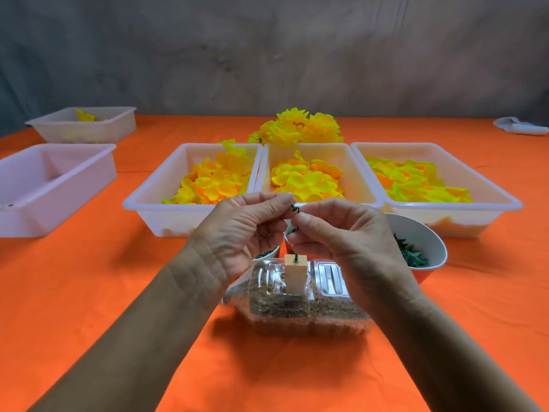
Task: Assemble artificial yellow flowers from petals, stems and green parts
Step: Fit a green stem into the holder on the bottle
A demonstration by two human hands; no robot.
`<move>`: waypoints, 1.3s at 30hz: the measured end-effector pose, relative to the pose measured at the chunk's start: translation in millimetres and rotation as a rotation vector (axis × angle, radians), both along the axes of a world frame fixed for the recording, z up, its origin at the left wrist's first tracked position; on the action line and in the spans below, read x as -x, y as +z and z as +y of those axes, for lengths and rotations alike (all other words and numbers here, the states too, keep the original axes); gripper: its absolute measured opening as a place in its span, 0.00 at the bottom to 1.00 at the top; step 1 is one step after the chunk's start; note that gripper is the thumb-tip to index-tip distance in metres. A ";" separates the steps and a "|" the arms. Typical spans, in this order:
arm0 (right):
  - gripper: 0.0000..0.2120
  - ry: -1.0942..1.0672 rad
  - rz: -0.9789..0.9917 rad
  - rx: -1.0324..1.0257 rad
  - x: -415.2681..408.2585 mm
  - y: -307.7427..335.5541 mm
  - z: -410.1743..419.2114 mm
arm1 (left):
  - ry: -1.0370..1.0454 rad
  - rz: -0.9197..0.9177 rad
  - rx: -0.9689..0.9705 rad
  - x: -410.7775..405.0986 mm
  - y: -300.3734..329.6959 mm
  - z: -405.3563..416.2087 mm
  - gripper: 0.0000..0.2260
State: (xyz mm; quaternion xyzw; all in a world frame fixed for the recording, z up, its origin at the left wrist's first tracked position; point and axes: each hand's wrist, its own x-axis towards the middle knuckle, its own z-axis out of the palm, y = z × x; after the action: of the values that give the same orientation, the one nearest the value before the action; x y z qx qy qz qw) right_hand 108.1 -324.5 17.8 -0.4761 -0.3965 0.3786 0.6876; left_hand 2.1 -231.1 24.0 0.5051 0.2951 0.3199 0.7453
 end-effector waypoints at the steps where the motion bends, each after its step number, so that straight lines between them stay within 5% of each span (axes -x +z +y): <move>1: 0.02 0.000 0.003 -0.001 0.0 0.2 -0.1 | 0.006 -0.004 -0.003 0.0 0.0 -0.2 0.06; 14: 0.03 -0.005 -0.044 0.002 -1.7 1.4 -0.3 | 0.098 -0.034 -0.199 1.2 7.2 -6.6 0.04; 25: 0.05 0.003 -0.054 -0.006 -1.7 0.1 0.2 | 0.130 0.000 -0.637 6.4 11.6 -8.9 0.03; 39: 0.05 0.024 -0.091 -0.016 -3.5 -1.1 0.7 | 0.081 -0.005 -0.603 7.6 12.2 -6.4 0.04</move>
State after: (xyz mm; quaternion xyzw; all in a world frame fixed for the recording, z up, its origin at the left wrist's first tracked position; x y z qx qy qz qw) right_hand 111.6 -323.9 16.6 -0.4824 -0.4359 0.3616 0.6682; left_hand -5.5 -237.5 36.2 0.6905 0.2048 0.4239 0.5492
